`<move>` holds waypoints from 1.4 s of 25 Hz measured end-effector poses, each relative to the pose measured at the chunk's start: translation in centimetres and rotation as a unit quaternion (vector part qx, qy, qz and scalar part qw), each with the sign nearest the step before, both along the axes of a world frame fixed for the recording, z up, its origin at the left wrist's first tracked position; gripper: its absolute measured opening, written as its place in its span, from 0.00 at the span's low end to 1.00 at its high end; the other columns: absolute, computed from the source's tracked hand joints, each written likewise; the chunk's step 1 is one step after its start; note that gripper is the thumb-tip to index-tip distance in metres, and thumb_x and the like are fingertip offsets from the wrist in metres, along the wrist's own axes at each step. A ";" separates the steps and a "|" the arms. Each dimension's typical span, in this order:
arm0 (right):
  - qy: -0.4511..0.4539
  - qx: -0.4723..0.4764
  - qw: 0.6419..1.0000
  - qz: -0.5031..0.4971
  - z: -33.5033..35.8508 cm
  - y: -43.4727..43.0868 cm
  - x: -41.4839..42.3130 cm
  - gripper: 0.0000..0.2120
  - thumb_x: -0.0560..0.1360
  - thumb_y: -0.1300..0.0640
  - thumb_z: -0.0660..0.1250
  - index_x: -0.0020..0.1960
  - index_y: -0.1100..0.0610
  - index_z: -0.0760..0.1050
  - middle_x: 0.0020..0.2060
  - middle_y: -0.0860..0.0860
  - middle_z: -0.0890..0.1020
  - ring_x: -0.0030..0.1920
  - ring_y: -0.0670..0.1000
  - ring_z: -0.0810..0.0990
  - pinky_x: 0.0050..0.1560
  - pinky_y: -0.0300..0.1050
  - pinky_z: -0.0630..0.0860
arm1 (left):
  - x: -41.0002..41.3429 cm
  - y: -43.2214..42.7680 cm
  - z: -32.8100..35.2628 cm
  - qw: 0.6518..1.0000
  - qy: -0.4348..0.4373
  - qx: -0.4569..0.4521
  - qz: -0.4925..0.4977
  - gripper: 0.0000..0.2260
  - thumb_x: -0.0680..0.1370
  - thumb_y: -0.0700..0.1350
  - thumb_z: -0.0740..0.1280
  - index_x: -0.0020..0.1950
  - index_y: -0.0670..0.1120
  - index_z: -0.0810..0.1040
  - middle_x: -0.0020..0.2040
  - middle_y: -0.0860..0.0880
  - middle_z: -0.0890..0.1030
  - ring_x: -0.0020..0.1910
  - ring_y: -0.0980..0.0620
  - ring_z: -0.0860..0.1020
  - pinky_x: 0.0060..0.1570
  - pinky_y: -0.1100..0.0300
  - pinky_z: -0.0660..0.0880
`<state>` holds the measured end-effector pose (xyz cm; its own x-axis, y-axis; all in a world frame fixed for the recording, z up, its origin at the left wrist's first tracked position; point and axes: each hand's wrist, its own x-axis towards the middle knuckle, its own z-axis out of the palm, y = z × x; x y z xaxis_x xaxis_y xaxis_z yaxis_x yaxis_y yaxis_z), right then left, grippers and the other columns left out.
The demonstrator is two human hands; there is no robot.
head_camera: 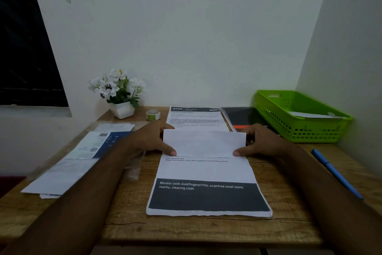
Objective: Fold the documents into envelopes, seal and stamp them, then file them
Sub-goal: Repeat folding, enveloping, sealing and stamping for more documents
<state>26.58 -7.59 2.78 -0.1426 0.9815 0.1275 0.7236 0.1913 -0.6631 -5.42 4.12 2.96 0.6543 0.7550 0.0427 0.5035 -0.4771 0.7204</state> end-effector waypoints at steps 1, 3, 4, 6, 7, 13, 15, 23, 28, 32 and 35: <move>0.006 -0.002 1.000 0.000 0.0 0.0 0.1 0.10 0.64 0.53 0.81 0.40 0.40 0.84 0.27 0.46 0.79 0.27 0.42 0.70 0.29 0.35 0.64 | 0.0 0.1 0.0 1.000 0.002 -0.005 -0.012 0.20 0.61 0.44 0.81 0.46 0.56 0.76 0.42 0.64 0.79 0.40 0.73 0.77 0.33 0.79 0.70; 0.016 -0.008 1.000 0.006 0.1 -0.2 0.2 0.12 0.64 0.56 0.80 0.41 0.42 0.84 0.30 0.49 0.81 0.28 0.43 0.72 0.31 0.37 0.66 | -0.1 0.1 0.1 1.000 0.007 -0.008 -0.027 0.19 0.62 0.43 0.80 0.48 0.55 0.78 0.44 0.62 0.80 0.42 0.68 0.79 0.36 0.77 0.72; 0.021 -0.013 1.000 0.008 0.1 -0.3 0.2 0.12 0.65 0.58 0.80 0.44 0.44 0.84 0.33 0.54 0.84 0.31 0.45 0.74 0.34 0.40 0.70 | -0.2 0.1 0.2 0.999 0.009 -0.009 -0.035 0.18 0.63 0.43 0.80 0.48 0.55 0.79 0.46 0.61 0.81 0.44 0.66 0.79 0.38 0.75 0.73; 0.020 -0.023 1.000 0.007 0.2 -0.5 0.1 0.13 0.66 0.60 0.79 0.47 0.48 0.84 0.43 0.62 0.85 0.38 0.53 0.79 0.42 0.53 0.76 | -0.5 0.1 0.2 0.998 0.002 -0.019 -0.061 0.14 0.64 0.40 0.79 0.44 0.54 0.81 0.46 0.59 0.82 0.45 0.62 0.80 0.39 0.71 0.74; 0.016 -0.024 1.000 0.006 0.3 -0.6 0.1 0.11 0.66 0.61 0.78 0.47 0.51 0.84 0.45 0.63 0.84 0.41 0.56 0.80 0.47 0.58 0.78 | -0.6 0.1 0.1 0.997 0.001 -0.022 -0.075 0.13 0.65 0.38 0.78 0.42 0.53 0.81 0.44 0.58 0.83 0.43 0.61 0.80 0.38 0.71 0.74; 0.025 -0.066 0.997 0.027 0.2 -0.9 0.2 0.13 0.69 0.63 0.76 0.38 0.45 0.84 0.40 0.44 0.86 0.41 0.43 0.83 0.43 0.38 0.77 | -1.0 0.2 0.2 0.993 0.014 0.000 -0.120 0.12 0.66 0.35 0.77 0.47 0.45 0.84 0.45 0.48 0.85 0.44 0.54 0.81 0.42 0.66 0.75; 0.023 -0.074 0.996 0.046 0.1 -0.8 0.3 0.15 0.69 0.67 0.75 0.37 0.45 0.84 0.37 0.43 0.85 0.37 0.40 0.80 0.41 0.33 0.73 | -1.0 0.1 0.5 0.989 0.014 0.003 -0.150 0.12 0.67 0.34 0.76 0.46 0.46 0.84 0.45 0.47 0.85 0.44 0.55 0.81 0.46 0.64 0.76; 0.028 -0.080 0.992 0.090 0.2 -0.8 0.6 0.10 0.69 0.61 0.75 0.44 0.47 0.86 0.50 0.53 0.85 0.50 0.61 0.79 0.54 0.56 0.74 | -1.6 0.1 0.7 0.972 0.065 -0.015 -0.224 0.19 0.72 0.30 0.68 0.49 0.54 0.84 0.50 0.49 0.82 0.50 0.54 0.78 0.53 0.62 0.73; 0.025 -0.116 0.988 0.097 0.5 -1.1 0.6 0.19 0.74 0.71 0.65 0.45 0.49 0.86 0.47 0.45 0.84 0.51 0.47 0.79 0.57 0.43 0.72 | -1.9 -0.1 1.1 0.963 0.098 -0.050 -0.248 0.21 0.72 0.27 0.64 0.52 0.51 0.84 0.50 0.49 0.78 0.52 0.52 0.75 0.51 0.65 0.71; 0.002 -0.119 0.988 0.101 0.8 -1.3 0.2 0.12 0.74 0.64 0.67 0.45 0.49 0.86 0.46 0.44 0.82 0.50 0.45 0.77 0.57 0.39 0.70 | -1.9 -0.4 1.6 0.962 0.099 -0.093 -0.237 0.22 0.74 0.27 0.61 0.52 0.51 0.84 0.50 0.52 0.78 0.50 0.55 0.75 0.48 0.67 0.71; 0.012 -0.125 0.988 0.089 1.0 -1.7 -0.4 0.03 0.68 0.54 0.76 0.42 0.49 0.85 0.43 0.47 0.84 0.46 0.44 0.80 0.52 0.42 0.73 | -1.3 -0.7 1.7 0.967 0.116 -0.071 -0.213 0.09 0.73 0.43 0.71 0.49 0.55 0.84 0.49 0.56 0.81 0.51 0.59 0.76 0.51 0.67 0.71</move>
<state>26.16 -9.26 3.78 -0.3165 0.9422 -0.1098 0.6765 0.1430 -0.7224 -6.75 3.39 4.69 0.8872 0.4016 -0.2270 0.4384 -0.5811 0.6856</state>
